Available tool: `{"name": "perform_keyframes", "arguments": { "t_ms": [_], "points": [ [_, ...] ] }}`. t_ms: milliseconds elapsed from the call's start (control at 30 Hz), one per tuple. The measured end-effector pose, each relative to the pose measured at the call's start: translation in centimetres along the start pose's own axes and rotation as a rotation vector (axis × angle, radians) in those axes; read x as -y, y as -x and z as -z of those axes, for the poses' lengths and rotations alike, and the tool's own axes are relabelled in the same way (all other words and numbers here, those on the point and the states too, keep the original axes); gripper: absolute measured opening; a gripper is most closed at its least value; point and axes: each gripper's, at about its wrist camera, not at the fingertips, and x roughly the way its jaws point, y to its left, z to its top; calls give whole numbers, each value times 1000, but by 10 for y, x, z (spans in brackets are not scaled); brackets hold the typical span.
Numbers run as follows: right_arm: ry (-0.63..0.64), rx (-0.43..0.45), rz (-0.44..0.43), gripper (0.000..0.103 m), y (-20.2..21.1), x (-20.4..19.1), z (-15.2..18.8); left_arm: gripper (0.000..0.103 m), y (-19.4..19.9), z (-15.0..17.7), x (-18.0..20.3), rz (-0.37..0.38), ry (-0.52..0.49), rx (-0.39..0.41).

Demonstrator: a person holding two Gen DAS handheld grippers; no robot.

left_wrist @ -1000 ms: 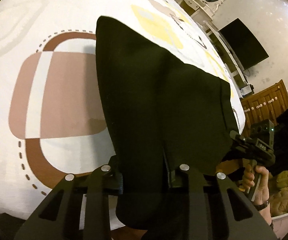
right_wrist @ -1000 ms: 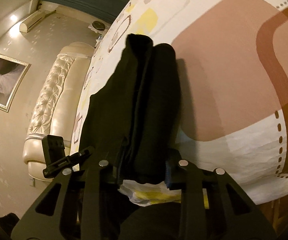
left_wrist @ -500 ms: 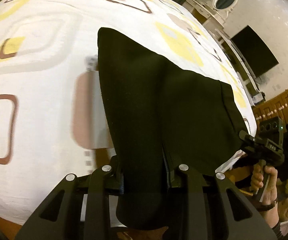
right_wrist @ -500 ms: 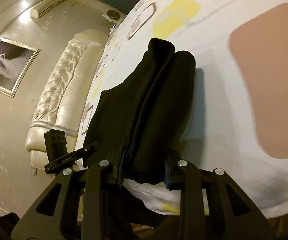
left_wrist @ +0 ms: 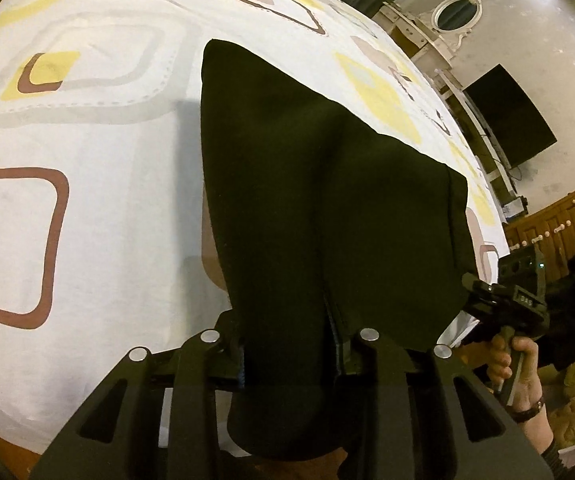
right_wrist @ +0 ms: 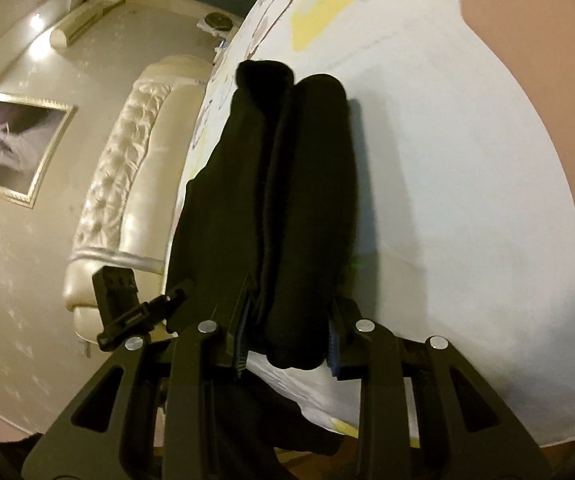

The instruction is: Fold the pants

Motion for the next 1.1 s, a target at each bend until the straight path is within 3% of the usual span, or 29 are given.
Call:
{"name": "perform_keyframes", "arguments": {
  "t_ms": [400, 600, 1100],
  "points": [
    [11, 27, -26, 57, 11, -6, -3, 63, 17, 10, 5, -69, -104, 67],
    [18, 51, -19, 63, 15, -11, -10, 74, 28, 12, 6, -102, -155, 106],
    [-1, 80, -23, 70, 1, -15, -55, 76, 24, -30, -18, -80, -106, 125]
  ]
}}
